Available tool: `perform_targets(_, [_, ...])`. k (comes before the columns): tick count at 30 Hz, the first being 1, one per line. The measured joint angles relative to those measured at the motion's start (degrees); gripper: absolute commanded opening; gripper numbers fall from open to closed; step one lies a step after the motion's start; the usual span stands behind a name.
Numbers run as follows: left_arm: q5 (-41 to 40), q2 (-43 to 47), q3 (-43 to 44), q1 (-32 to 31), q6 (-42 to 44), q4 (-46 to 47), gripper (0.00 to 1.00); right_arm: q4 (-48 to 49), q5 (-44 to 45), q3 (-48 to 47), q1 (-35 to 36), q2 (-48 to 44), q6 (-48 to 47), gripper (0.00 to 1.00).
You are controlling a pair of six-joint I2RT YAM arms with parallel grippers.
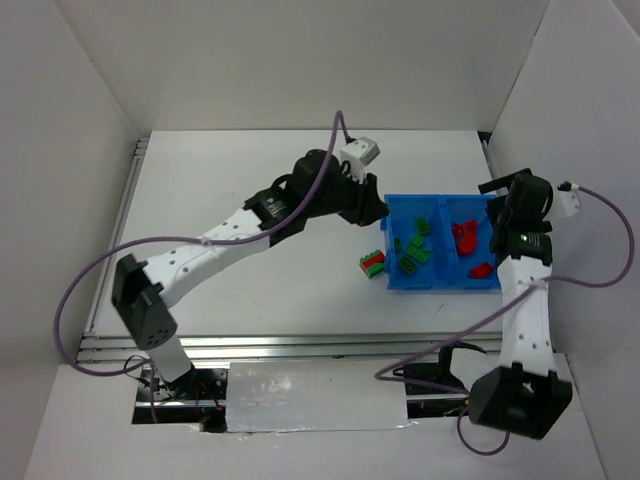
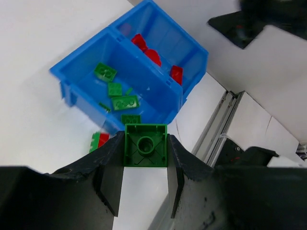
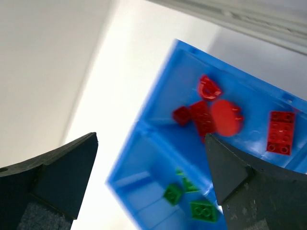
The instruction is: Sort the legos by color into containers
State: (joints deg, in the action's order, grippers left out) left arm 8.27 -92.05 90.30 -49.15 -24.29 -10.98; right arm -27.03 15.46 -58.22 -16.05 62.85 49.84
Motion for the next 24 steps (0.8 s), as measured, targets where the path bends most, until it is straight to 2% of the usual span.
perform_targets(3, [2.8,-9.62,6.84,-0.04,0.81,1.4,0.17,-1.46,-1.36,-0.61,-0.02,-9.2,-0.09,1.0])
perform_targets(5, [4.81,-17.57,13.66,-0.09,1.55,0.87,0.26,-2.08,-2.38,-0.63,-0.11,-15.98,-0.39,1.0])
perform_targets(6, [5.51,-21.05,16.33,-0.13,1.73,0.61,0.42,-2.32,-2.86,-0.63,-0.13,-19.17,-0.59,1.0])
perform_targets(9, [7.19,-30.49,24.55,-0.28,1.88,-1.33,0.65,-2.99,-4.22,-0.63,-0.22,-26.21,-1.49,1.0])
perform_targets(11, [7.48,-34.86,28.46,-0.48,2.12,-2.84,0.97,-3.28,-5.16,-0.59,-0.22,-28.33,-1.81,1.0])
perform_targets(14, [6.67,-36.98,30.86,-0.68,1.86,-5.18,1.0,-3.93,-7.08,0.0,-0.22,-28.52,-2.38,1.0])
perform_targets(18, [2.75,-34.18,29.2,-0.7,2.27,-5.2,1.0,-4.35,-10.43,1.51,-0.22,-27.32,-3.34,1.0])
perform_targets(21, [-1.22,-25.73,19.58,-0.52,5.01,-3.41,1.0,-4.33,-14.27,1.66,-0.22,-26.12,-4.57,1.0])
perform_targets(24, [-4.79,-12.24,2.1,-0.26,9.88,1.07,0.99,-4.31,-18.38,1.66,-0.22,-25.49,-5.68,1.0])
